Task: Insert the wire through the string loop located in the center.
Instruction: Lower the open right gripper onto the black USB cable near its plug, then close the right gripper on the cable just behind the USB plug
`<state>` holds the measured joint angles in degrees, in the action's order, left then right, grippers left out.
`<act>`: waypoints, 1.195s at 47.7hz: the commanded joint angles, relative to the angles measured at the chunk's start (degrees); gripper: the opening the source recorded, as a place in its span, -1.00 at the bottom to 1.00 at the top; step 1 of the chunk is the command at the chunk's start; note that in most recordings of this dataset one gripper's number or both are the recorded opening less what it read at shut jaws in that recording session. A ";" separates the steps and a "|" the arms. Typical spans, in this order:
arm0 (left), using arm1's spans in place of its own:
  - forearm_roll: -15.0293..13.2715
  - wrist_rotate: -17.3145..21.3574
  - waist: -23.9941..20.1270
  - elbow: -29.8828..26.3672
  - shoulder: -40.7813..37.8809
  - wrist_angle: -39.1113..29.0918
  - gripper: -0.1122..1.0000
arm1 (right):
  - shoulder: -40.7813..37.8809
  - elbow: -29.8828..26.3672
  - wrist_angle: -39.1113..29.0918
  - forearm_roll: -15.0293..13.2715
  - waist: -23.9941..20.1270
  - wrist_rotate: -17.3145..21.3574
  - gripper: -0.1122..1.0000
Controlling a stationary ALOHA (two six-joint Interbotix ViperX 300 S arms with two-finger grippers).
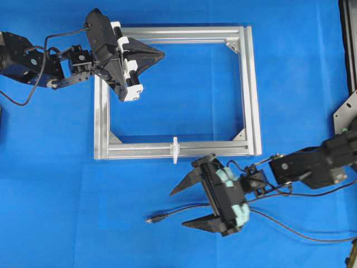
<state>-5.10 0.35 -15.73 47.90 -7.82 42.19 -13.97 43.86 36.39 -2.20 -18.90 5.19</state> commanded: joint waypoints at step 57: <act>0.18 0.00 0.09 0.35 2.02 -0.35 -0.80 | -5.54 -2.55 0.62 2.64 -0.70 0.00 -0.85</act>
<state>-5.10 0.26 -15.73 48.69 -7.65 41.57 -21.01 41.40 35.68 0.53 -19.60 5.27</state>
